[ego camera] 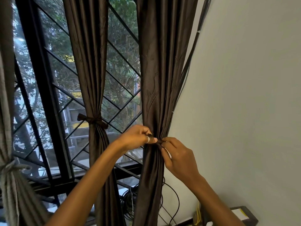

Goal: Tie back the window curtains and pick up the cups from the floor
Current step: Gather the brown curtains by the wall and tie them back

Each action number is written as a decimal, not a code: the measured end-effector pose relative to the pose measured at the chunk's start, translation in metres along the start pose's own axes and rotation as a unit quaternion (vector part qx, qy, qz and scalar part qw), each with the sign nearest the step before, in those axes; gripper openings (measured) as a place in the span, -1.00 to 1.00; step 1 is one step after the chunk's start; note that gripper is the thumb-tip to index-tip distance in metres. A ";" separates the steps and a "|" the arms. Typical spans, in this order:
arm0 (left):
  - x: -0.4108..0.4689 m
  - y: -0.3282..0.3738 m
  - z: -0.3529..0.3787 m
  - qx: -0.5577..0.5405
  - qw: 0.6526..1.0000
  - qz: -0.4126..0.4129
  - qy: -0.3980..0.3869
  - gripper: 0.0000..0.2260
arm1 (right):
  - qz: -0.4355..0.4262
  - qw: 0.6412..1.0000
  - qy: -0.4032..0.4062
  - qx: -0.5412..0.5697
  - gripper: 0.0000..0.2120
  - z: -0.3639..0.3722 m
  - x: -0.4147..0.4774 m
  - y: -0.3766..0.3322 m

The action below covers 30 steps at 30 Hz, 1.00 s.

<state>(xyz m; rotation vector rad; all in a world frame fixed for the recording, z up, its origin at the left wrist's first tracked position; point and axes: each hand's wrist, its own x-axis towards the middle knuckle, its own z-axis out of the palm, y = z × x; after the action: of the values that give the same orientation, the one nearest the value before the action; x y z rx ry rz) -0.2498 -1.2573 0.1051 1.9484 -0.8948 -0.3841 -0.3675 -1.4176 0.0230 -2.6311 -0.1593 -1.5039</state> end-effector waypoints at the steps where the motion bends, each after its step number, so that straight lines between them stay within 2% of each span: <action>1: -0.002 -0.007 0.004 -0.017 0.999 0.021 0.023 -0.82 | 0.011 1.000 -0.001 0.009 -0.90 -0.002 0.000 0.002; 5: -0.009 -0.034 0.020 -0.022 0.985 0.104 0.138 -0.94 | 0.047 0.998 -0.006 0.029 -0.94 -0.007 0.002 0.005; 9: -0.015 -0.046 0.033 -0.068 0.970 0.093 0.214 -0.94 | 0.078 0.996 -0.009 0.049 -0.97 -0.006 0.003 0.006; 15: -0.023 -0.047 0.042 -0.111 0.964 0.075 0.229 -0.91 | 0.091 0.995 -0.004 0.043 -0.94 -0.005 0.003 0.008; 30: -0.011 -0.073 0.027 -0.054 0.961 0.073 0.261 -0.89 | 0.170 0.984 0.001 0.049 -0.91 0.003 -0.005 0.035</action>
<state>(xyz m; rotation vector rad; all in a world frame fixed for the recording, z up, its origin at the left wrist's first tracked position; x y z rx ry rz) -0.2414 -1.2440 0.0281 1.7460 -0.6464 0.1644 -0.3622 -1.4515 0.0156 -2.4250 0.2025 -1.3450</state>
